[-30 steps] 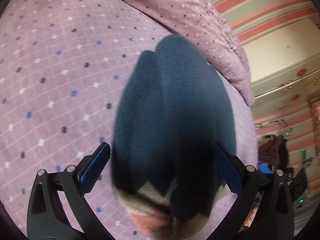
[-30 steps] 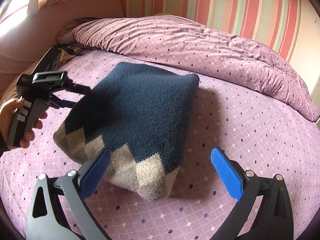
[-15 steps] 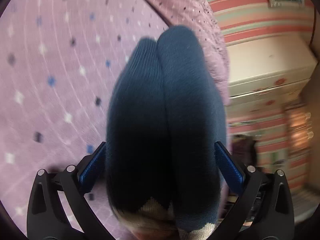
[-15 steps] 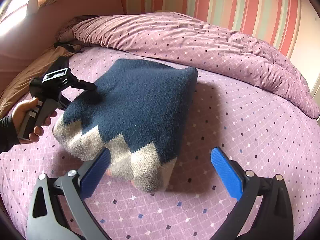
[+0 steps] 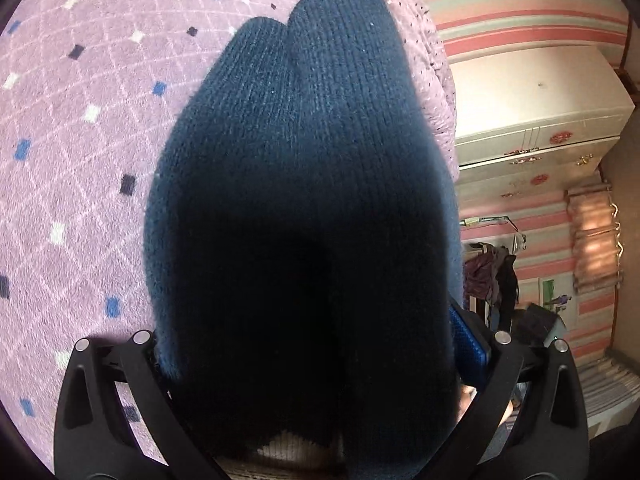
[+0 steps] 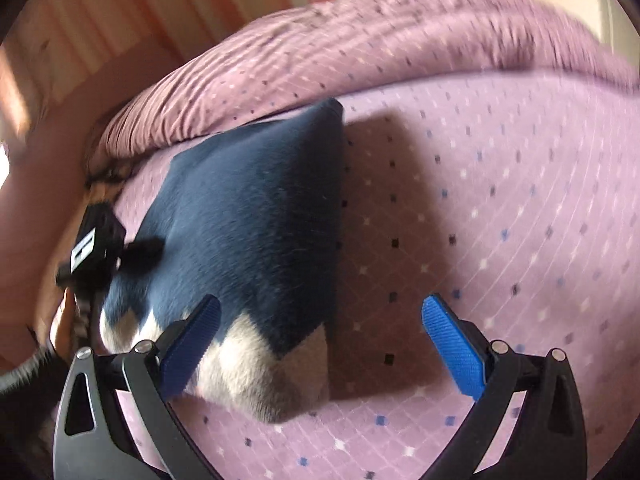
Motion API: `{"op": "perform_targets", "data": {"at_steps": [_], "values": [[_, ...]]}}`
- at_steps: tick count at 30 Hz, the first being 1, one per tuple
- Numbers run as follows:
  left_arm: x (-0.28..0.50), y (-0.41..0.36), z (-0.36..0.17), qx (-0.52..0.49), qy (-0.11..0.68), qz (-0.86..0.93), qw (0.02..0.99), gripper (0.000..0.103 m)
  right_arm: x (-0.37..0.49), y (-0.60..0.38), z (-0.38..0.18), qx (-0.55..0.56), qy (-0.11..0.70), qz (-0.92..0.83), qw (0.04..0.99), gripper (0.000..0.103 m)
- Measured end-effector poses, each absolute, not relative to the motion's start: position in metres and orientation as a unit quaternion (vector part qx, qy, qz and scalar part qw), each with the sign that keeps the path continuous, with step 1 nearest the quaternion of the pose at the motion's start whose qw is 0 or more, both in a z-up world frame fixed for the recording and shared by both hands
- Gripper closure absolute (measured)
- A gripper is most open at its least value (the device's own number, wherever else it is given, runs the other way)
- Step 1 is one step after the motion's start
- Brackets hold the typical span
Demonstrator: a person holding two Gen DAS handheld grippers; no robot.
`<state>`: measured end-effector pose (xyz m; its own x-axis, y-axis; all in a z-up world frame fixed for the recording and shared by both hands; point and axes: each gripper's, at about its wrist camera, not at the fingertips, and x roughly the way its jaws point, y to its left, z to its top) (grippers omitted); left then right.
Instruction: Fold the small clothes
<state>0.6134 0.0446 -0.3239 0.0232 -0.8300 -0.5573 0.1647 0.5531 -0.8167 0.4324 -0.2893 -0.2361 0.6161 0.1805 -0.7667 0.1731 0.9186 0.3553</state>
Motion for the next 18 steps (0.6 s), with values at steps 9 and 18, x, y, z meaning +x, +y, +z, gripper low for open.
{"op": "perform_targets", "data": {"at_steps": [9, 18], "values": [[0.618, 0.042, -0.321, -0.274, 0.591, -0.382, 0.655, 0.003, 0.438, -0.29, -0.273, 0.299, 0.45, 0.041, 0.84, 0.002], [0.614, 0.038, -0.319, -0.265, 0.588, -0.379, 0.664, 0.003, 0.449, -0.294, -0.305, 0.39, 0.433, 0.063, 0.81, 0.002]]}}
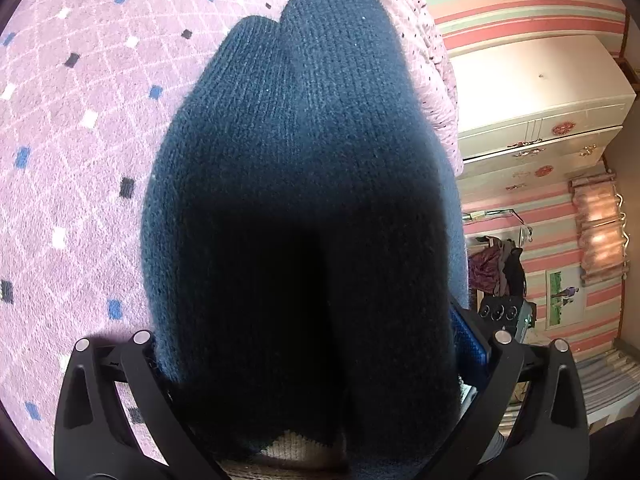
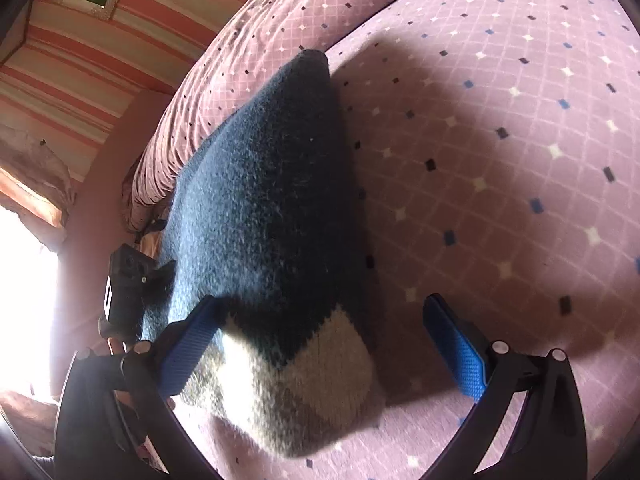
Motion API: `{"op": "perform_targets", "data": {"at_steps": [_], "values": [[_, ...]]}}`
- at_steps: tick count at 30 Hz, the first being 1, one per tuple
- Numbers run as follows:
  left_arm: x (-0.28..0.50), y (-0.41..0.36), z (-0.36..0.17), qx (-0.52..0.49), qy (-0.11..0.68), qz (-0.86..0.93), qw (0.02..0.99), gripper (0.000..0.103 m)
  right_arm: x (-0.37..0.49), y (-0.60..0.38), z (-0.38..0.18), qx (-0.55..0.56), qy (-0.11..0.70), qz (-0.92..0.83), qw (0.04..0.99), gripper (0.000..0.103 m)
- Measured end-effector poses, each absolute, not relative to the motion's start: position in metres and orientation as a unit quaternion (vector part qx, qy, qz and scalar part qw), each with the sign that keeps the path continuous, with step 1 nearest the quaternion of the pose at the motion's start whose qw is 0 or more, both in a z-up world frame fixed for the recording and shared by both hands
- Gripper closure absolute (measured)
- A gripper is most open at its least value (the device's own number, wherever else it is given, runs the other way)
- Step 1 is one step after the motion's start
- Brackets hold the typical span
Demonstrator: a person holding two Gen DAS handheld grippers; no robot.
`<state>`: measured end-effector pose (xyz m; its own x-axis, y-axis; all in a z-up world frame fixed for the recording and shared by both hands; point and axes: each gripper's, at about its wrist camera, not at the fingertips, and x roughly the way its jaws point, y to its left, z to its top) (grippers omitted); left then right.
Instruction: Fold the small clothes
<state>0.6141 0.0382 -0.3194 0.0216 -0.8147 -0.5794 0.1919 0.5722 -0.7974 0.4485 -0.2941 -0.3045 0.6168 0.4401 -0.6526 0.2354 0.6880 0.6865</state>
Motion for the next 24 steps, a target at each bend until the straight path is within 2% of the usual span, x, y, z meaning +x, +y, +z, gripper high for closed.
{"op": "perform_targets", "data": {"at_steps": [11, 17, 24], "values": [[0.609, 0.035, -0.319, -0.264, 0.584, -0.377, 0.669, 0.003, 0.456, -0.297, -0.318, 0.432, 0.41, 0.091, 0.798, 0.001], [0.604, 0.037, -0.321, -0.263, 0.584, -0.374, 0.671, 0.003, 0.466, -0.29, -0.317, 0.461, 0.428, 0.082, 0.774, 0.001], [0.604, 0.032, -0.321, -0.254, 0.587, -0.371, 0.674, 0.003, 0.495, -0.271, -0.308, 0.418, 0.473, 0.079, 0.772, 0.001]]}}
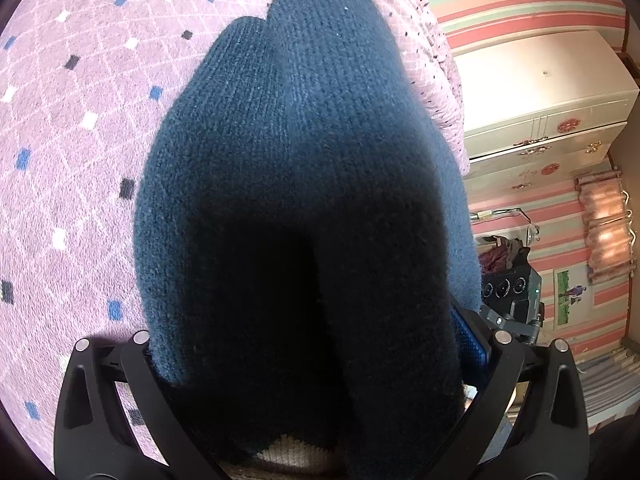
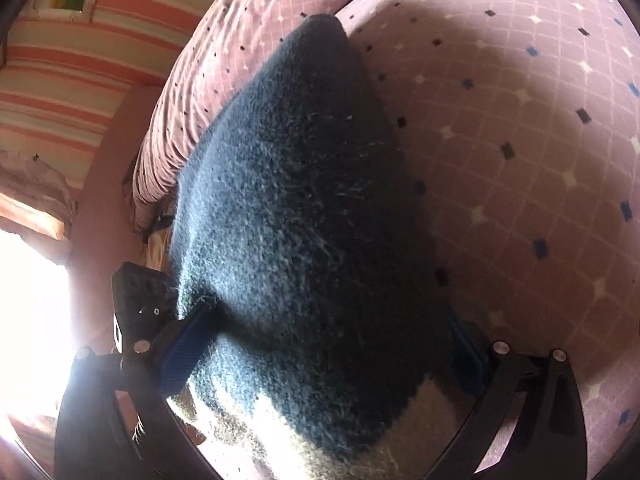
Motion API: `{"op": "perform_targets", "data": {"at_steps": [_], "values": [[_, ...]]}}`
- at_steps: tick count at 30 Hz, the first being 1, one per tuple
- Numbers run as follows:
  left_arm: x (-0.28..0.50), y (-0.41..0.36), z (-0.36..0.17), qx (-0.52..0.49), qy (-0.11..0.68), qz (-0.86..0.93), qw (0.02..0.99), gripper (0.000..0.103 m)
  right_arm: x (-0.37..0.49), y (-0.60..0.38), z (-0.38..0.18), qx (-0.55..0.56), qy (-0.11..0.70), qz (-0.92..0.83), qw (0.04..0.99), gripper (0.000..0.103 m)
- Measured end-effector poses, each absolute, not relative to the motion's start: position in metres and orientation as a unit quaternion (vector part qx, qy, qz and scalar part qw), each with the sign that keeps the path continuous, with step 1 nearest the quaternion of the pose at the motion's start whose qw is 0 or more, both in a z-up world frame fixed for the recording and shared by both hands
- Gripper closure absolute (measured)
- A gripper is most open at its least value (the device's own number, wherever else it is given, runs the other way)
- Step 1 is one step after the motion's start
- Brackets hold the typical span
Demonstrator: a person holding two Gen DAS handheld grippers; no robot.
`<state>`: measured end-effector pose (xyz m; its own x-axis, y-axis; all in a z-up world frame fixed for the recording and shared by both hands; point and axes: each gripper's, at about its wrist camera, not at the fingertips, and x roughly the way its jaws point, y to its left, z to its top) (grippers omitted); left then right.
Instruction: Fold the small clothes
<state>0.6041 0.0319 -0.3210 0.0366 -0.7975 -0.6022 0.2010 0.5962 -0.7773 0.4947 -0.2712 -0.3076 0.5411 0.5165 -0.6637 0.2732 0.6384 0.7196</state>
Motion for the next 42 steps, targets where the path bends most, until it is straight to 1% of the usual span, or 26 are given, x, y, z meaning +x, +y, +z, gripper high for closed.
{"op": "perform_targets", "data": {"at_steps": [3, 5, 9, 12, 14, 17, 20, 21, 23, 30, 32, 36, 42], "values": [[0.603, 0.028, -0.319, -0.247, 0.588, -0.368, 0.676, 0.003, 0.498, -0.267, -0.303, 0.393, 0.484, 0.079, 0.778, 0.007], [0.602, 0.023, -0.317, -0.234, 0.592, -0.366, 0.679, 0.003, 0.496, -0.264, -0.296, 0.371, 0.487, 0.076, 0.787, 0.014], [0.599, 0.013, -0.309, -0.2, 0.593, -0.358, 0.693, 0.003, 0.498, -0.258, -0.286, 0.346, 0.497, 0.069, 0.793, 0.024], [0.598, 0.01, -0.305, -0.195, 0.594, -0.35, 0.698, 0.004, 0.499, -0.25, -0.276, 0.318, 0.503, 0.061, 0.802, 0.029], [0.597, 0.009, -0.301, -0.189, 0.588, -0.353, 0.703, 0.011, 0.501, -0.247, -0.271, 0.31, 0.505, 0.058, 0.804, 0.03], [0.594, 0.005, -0.293, -0.17, 0.581, -0.355, 0.712, 0.017, 0.501, -0.243, -0.267, 0.304, 0.504, 0.057, 0.806, 0.034], [0.594, 0.005, -0.287, -0.178, 0.578, -0.361, 0.71, 0.023, 0.498, -0.24, -0.257, 0.289, 0.496, 0.056, 0.817, 0.037], [0.594, 0.009, -0.288, -0.182, 0.576, -0.364, 0.708, 0.025, 0.498, -0.24, -0.255, 0.289, 0.494, 0.059, 0.818, 0.038], [0.593, 0.014, -0.286, -0.184, 0.568, -0.373, 0.71, 0.031, 0.496, -0.243, -0.253, 0.285, 0.491, 0.062, 0.821, 0.039], [0.59, 0.028, -0.285, -0.201, 0.56, -0.377, 0.71, 0.036, 0.491, -0.25, -0.257, 0.282, 0.488, 0.066, 0.823, 0.04], [0.586, 0.032, -0.278, -0.204, 0.552, -0.38, 0.714, 0.04, 0.489, -0.252, -0.254, 0.286, 0.483, 0.07, 0.825, 0.041], [0.578, 0.035, -0.265, -0.21, 0.535, -0.389, 0.72, 0.042, 0.485, -0.258, -0.239, 0.287, 0.464, 0.076, 0.835, 0.042], [0.569, 0.02, -0.243, -0.2, 0.519, -0.398, 0.729, 0.042, 0.475, -0.273, -0.221, 0.283, 0.448, 0.07, 0.845, 0.043]]}}
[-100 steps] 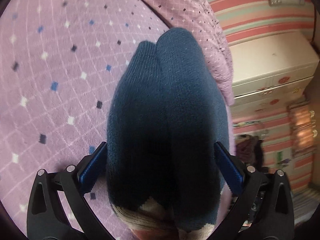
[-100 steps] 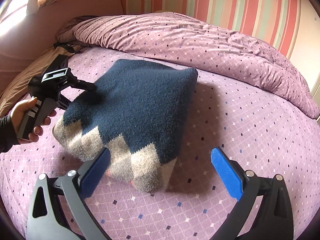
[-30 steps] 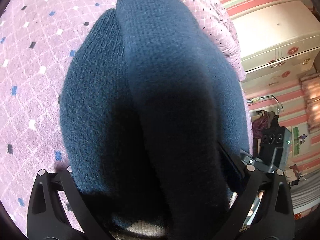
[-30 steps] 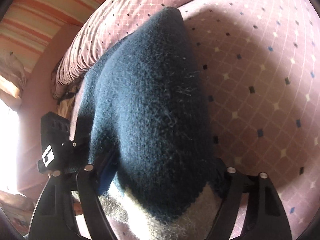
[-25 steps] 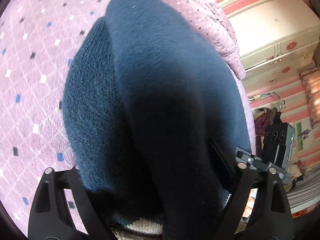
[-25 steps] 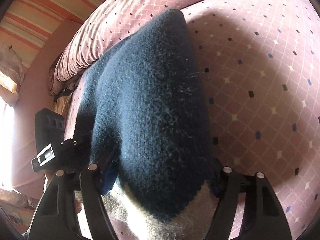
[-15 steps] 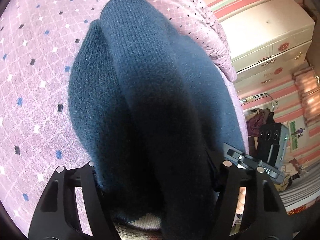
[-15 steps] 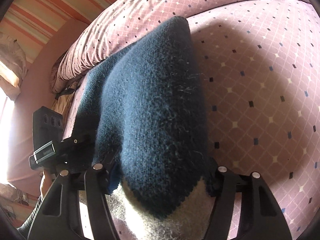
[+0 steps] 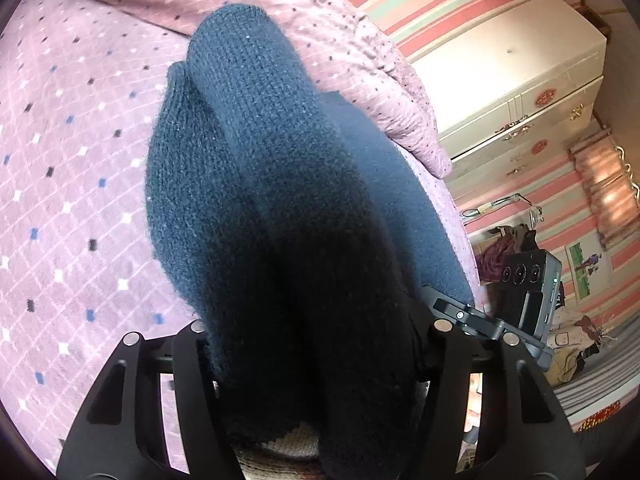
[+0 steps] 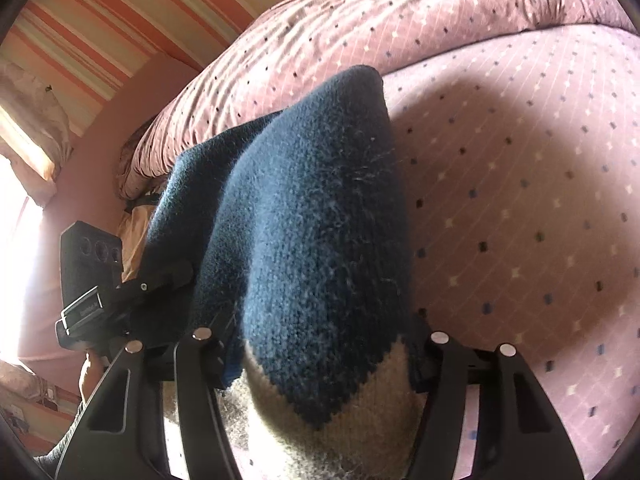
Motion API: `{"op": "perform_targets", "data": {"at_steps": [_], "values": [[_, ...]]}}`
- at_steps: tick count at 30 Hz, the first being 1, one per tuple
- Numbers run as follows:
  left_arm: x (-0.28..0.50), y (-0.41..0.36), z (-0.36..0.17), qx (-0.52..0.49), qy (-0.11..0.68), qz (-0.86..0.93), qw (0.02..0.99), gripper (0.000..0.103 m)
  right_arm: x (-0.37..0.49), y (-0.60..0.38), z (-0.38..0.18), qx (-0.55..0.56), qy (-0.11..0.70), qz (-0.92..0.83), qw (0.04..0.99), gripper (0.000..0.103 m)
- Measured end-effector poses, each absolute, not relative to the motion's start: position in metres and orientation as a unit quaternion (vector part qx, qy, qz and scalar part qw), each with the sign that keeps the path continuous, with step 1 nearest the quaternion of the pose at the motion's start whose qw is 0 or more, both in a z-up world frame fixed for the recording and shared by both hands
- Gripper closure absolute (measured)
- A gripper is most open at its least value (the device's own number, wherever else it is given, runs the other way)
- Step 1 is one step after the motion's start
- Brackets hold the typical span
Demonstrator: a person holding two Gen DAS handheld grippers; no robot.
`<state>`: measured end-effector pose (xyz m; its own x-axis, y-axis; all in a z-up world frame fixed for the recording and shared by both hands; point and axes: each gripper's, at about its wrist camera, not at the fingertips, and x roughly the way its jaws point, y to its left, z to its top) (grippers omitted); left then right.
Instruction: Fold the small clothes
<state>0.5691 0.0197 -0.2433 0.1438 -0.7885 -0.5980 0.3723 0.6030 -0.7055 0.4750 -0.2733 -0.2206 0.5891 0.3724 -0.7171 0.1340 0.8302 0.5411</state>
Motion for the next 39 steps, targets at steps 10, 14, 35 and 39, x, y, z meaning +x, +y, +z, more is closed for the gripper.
{"op": "perform_targets", "data": {"at_steps": [10, 14, 35, 39], "values": [[0.528, -0.05, -0.226, -0.191, 0.51, -0.43, 0.72, 0.042, 0.412, -0.334, -0.186, 0.261, 0.423, 0.022, 0.867, 0.043], [0.505, -0.09, -0.229, -0.186, 0.511, -0.445, 0.711, 0.042, 0.371, -0.375, -0.179, 0.257, 0.423, -0.011, 0.869, 0.043], [0.448, -0.236, -0.287, -0.091, 0.546, -0.407, 0.727, 0.013, 0.309, -0.474, -0.246, 0.274, 0.435, -0.064, 0.855, 0.038], [0.447, -0.25, -0.285, -0.074, 0.545, -0.4, 0.733, 0.007, 0.307, -0.478, -0.255, 0.289, 0.433, -0.051, 0.852, 0.035]]}}
